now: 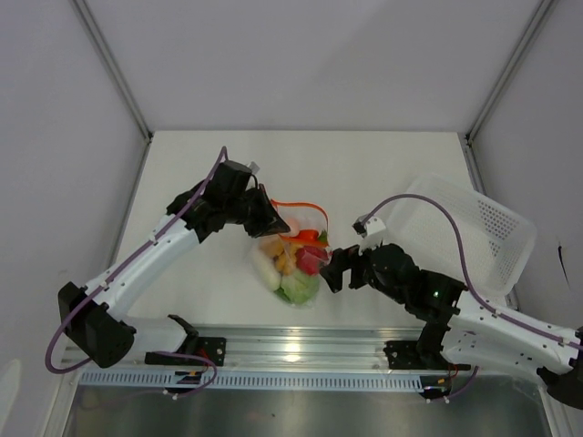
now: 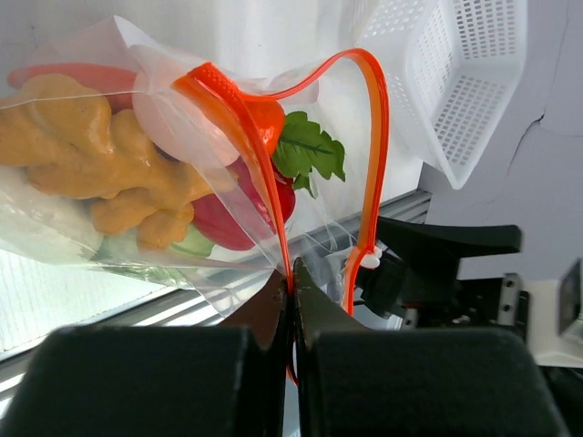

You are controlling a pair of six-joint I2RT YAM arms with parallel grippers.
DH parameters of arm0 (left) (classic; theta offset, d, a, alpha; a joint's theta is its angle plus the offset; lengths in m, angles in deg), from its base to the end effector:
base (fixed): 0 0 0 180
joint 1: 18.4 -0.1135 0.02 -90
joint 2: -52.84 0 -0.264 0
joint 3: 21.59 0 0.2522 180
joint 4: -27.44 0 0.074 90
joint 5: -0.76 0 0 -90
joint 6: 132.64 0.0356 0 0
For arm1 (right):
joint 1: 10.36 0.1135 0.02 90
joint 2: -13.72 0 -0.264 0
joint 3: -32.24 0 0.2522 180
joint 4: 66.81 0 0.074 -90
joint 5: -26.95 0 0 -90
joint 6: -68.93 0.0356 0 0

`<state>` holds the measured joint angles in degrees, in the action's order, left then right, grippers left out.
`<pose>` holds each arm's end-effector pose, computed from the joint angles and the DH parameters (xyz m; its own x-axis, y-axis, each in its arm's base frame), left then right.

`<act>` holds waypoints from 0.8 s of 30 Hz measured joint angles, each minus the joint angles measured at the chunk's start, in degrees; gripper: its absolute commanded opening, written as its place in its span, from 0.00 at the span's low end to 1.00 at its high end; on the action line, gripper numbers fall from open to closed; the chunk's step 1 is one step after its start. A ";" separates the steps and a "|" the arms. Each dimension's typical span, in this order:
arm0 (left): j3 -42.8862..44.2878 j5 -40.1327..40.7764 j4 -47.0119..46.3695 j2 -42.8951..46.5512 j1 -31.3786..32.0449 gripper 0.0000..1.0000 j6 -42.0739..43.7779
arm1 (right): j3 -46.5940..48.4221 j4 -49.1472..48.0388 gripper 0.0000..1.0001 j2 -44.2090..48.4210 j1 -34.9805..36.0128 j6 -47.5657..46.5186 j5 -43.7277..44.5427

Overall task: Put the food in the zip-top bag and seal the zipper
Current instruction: Zip the zipper food storage bag at the center of the board.

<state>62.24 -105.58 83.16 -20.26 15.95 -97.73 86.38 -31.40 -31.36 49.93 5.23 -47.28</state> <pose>0.2152 -0.1592 0.3366 -0.9128 -0.3293 -0.2416 -0.0748 0.7163 -0.6938 0.0974 0.1512 0.2921 -0.5141 -0.0406 -0.8568 -0.5437 0.7880 0.2889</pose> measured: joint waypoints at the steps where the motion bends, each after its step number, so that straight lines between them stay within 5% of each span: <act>1: -0.02 -0.11 -0.11 0.02 0.00 0.01 -0.20 | -1.53 -2.16 0.95 -0.44 0.20 0.02 0.02; 13: -0.55 -1.25 -1.01 0.13 0.00 0.01 -0.44 | -11.28 -25.77 0.82 -4.66 -0.24 -1.79 0.90; 15: -0.55 -1.64 -1.07 0.15 0.00 0.01 -0.44 | -12.24 -28.41 0.70 -5.33 -1.14 -1.95 0.72; 16: -0.55 -1.86 -1.14 0.15 0.00 0.01 -0.44 | -12.79 -29.59 0.37 -5.60 -1.79 -1.97 0.61; 18: -0.55 -2.08 -1.29 0.15 0.00 0.01 -0.44 | -13.97 -32.06 0.00 -5.90 -2.75 -2.29 0.31; 24: -0.55 -2.10 -1.53 0.15 0.00 0.01 -0.37 | -15.19 -35.26 0.01 -5.75 -3.82 -1.86 0.00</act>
<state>61.69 -107.68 81.63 -20.11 15.95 -98.10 71.19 -66.65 -37.11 46.10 3.37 -47.28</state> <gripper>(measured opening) 0.005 0.037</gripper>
